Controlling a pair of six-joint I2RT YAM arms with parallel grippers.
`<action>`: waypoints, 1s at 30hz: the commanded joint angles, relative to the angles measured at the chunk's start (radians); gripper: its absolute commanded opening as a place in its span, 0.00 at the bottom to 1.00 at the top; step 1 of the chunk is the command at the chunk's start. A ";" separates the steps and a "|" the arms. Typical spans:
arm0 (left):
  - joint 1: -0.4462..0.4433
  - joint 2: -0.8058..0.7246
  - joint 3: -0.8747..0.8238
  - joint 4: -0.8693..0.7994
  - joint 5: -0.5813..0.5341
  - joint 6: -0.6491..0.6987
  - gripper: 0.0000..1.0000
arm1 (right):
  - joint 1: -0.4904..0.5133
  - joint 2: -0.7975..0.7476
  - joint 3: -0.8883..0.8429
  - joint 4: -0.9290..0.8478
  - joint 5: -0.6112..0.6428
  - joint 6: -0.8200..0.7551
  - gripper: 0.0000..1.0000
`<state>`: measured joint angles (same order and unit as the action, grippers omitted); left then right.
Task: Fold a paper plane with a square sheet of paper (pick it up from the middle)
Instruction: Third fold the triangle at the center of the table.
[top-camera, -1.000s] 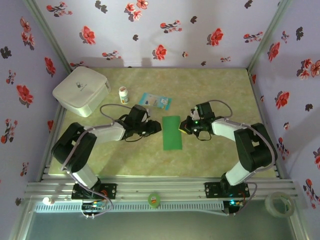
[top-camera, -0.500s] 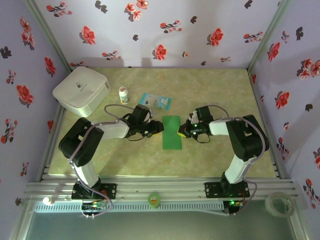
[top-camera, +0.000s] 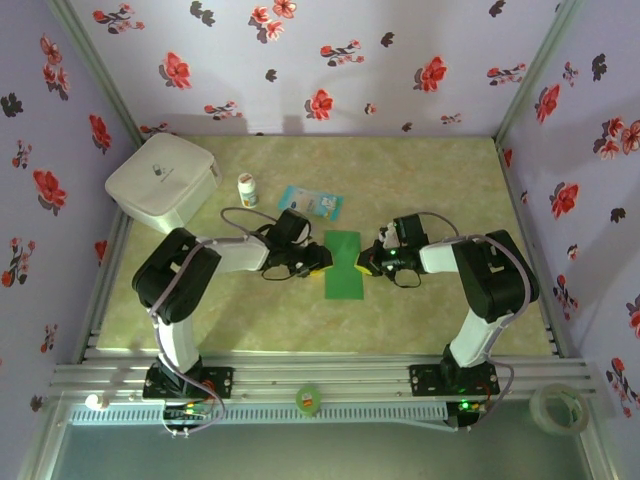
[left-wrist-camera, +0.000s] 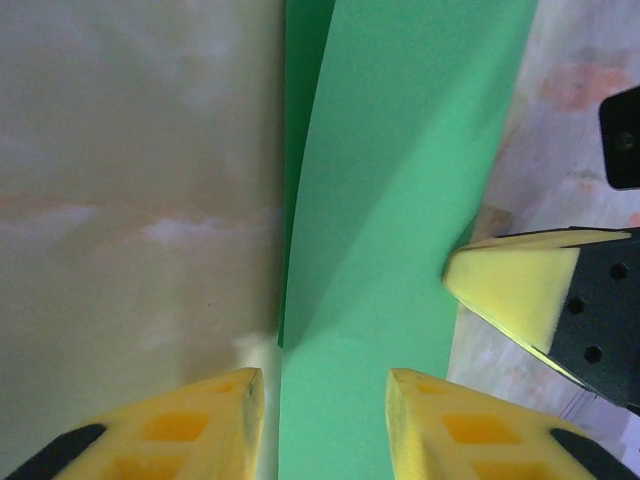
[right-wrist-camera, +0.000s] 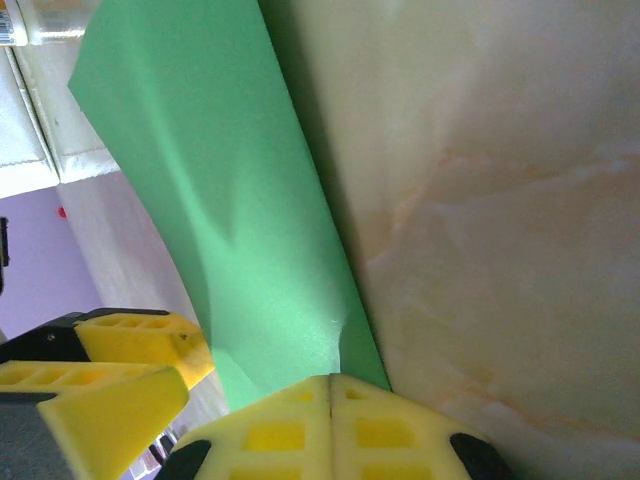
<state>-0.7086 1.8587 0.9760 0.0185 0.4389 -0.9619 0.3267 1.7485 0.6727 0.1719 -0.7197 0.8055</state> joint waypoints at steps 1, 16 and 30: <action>-0.010 0.026 0.030 -0.061 0.016 0.020 0.35 | -0.006 0.048 -0.037 -0.058 0.088 0.012 0.01; -0.017 0.021 0.021 -0.026 0.025 0.017 0.27 | -0.008 0.043 -0.033 -0.061 0.094 0.015 0.02; -0.017 -0.018 -0.030 0.044 0.003 -0.025 0.07 | -0.009 0.012 -0.033 -0.052 0.097 0.009 0.08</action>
<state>-0.7200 1.8725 0.9680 0.0422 0.4461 -0.9733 0.3252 1.7454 0.6720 0.1738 -0.7181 0.8127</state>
